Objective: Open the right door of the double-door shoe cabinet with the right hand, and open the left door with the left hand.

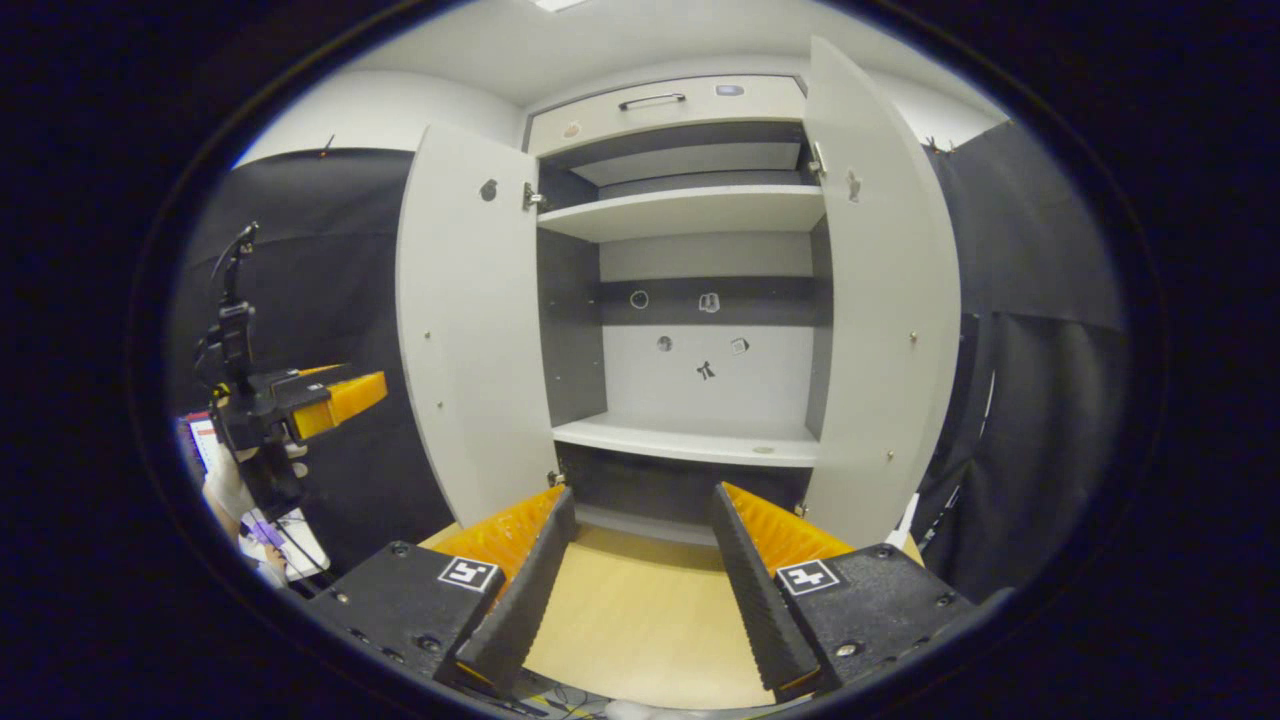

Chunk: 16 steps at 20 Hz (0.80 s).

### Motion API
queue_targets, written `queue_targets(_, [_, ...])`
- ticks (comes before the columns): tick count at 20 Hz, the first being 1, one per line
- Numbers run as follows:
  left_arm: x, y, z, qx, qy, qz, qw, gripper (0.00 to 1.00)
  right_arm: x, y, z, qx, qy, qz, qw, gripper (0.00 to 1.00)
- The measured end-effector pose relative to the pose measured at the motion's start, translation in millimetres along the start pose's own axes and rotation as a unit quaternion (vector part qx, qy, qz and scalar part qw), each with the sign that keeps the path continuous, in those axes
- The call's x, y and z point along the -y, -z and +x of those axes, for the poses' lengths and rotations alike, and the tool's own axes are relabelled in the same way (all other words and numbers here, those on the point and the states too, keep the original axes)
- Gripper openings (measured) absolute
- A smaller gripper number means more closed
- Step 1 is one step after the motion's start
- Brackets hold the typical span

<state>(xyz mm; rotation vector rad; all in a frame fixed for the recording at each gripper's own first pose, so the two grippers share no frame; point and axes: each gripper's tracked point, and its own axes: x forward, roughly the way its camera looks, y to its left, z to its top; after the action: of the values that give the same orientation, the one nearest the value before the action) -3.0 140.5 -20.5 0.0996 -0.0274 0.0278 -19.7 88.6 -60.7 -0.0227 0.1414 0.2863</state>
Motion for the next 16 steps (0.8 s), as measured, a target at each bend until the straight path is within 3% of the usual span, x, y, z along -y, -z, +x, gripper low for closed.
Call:
queue_targets(7, [62.1,-49.2,-9.3,0.017,0.013,-0.029,0.999,0.96,25.9,-16.0,-7.5,0.028,0.038,0.002,0.999,0.87])
queue_targets(11, [100.9,-41.4,-10.4,0.002,0.033,-0.040,0.999,1.00,41.5,-18.9,-14.2,0.033,0.068,0.009,0.997,0.89])
queue_targets(12, [108.2,-38.3,-10.7,-0.004,0.036,-0.040,0.999,0.96,44.3,-19.7,-15.7,0.036,0.075,0.011,0.996,0.87])
queue_targets(16, [122.1,-25.1,-18.6,-0.017,0.035,-0.042,0.998,0.96,55.2,-20.5,-26.4,0.041,0.100,0.013,0.994,0.89])
